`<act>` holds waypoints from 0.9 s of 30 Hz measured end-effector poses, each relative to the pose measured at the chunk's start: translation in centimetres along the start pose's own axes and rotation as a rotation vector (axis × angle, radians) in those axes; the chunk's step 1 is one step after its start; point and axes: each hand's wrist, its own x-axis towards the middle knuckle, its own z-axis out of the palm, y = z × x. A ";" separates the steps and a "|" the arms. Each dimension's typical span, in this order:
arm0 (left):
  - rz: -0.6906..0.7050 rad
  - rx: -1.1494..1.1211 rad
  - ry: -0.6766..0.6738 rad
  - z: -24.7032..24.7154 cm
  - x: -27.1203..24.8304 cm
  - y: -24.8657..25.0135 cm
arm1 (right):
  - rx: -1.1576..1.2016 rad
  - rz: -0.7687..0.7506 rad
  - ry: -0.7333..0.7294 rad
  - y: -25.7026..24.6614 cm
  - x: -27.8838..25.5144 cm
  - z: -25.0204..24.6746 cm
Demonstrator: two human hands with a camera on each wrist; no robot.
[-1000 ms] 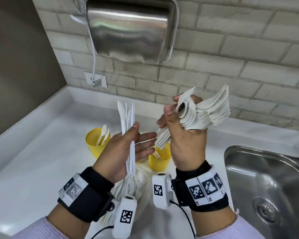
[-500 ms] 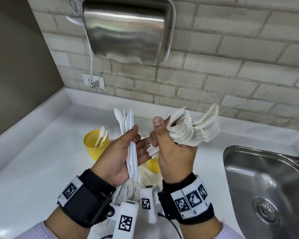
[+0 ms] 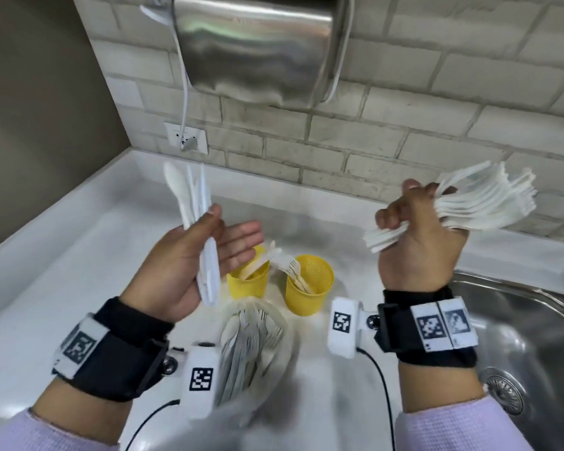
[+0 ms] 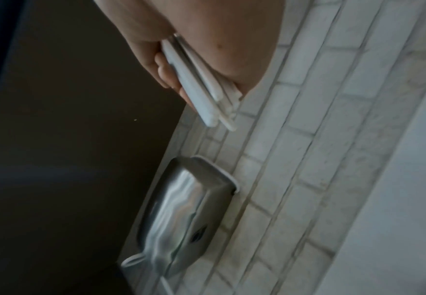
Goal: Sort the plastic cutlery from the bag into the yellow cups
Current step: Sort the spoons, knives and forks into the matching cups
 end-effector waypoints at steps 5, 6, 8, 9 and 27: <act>0.137 0.216 0.230 -4.4 -1.2 0.4 | -0.062 0.041 0.091 1.3 1.0 -3.2; 0.142 0.216 0.242 -5.0 -1.3 0.3 | -0.080 0.051 0.099 1.9 0.9 -3.5; 0.145 0.198 0.235 -5.7 -1.3 0.0 | -0.121 0.066 0.111 3.5 0.5 -3.6; 0.142 0.206 0.224 -5.7 -1.3 -0.1 | -0.151 0.078 0.107 4.2 0.1 -3.5; 0.127 0.318 0.078 -3.7 -0.6 -2.0 | -0.938 0.239 -0.145 13.7 -2.4 -4.7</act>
